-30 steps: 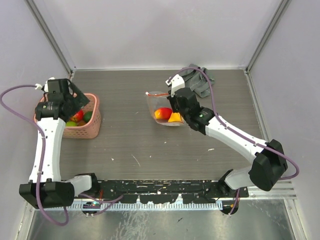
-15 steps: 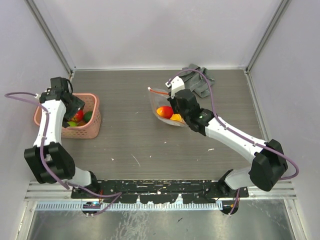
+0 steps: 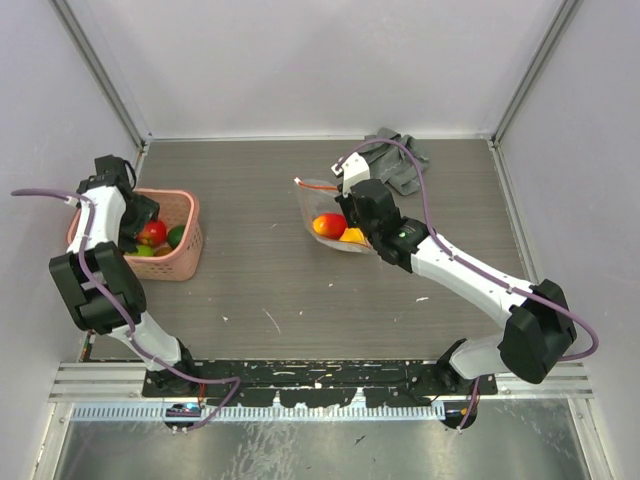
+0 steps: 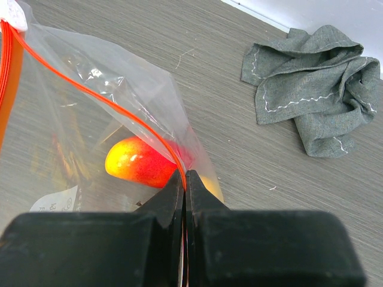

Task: Place the food in the zip-top bag and seal the zipper
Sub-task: Pick up the fake fruit from the bin.

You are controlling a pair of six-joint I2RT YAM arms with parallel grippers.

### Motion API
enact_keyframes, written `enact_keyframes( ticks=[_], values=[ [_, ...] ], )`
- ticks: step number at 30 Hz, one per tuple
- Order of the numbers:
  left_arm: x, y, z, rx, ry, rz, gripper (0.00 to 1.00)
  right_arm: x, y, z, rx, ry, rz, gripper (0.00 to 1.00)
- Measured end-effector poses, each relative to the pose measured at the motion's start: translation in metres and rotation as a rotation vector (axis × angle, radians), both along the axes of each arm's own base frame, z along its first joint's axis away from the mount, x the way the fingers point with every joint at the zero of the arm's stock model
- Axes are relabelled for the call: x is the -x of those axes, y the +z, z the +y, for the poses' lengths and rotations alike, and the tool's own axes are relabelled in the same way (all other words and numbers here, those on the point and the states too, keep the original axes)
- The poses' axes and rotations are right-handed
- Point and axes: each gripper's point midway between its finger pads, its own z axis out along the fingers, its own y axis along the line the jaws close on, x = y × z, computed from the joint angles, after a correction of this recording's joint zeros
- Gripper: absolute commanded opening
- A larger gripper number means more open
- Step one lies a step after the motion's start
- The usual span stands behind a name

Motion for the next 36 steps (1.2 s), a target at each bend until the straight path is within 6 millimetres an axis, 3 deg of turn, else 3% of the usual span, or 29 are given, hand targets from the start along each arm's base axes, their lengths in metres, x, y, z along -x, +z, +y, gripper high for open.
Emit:
enact_keyframes(
  ticks=[7,13,21,32,36],
  values=[
    [-0.022,-0.005,0.005,-0.002,0.012,-0.066,0.75,0.0,0.0,0.0,0.0,0.0,0.0,0.01],
    [-0.04,-0.003,0.011,-0.017,0.032,-0.134,0.74,0.0,0.0,0.0,0.0,0.0,0.0,0.01],
    [-0.046,-0.043,0.014,0.004,0.054,-0.063,0.74,0.0,0.0,0.0,0.0,0.0,0.0,0.01],
    [-0.061,-0.054,0.02,-0.001,0.06,-0.068,0.82,0.0,-0.001,0.0,0.001,0.001,0.001,0.01],
    [-0.062,-0.055,0.019,0.002,0.054,-0.069,0.69,0.0,-0.001,0.0,0.002,0.002,0.002,0.01]
  ],
)
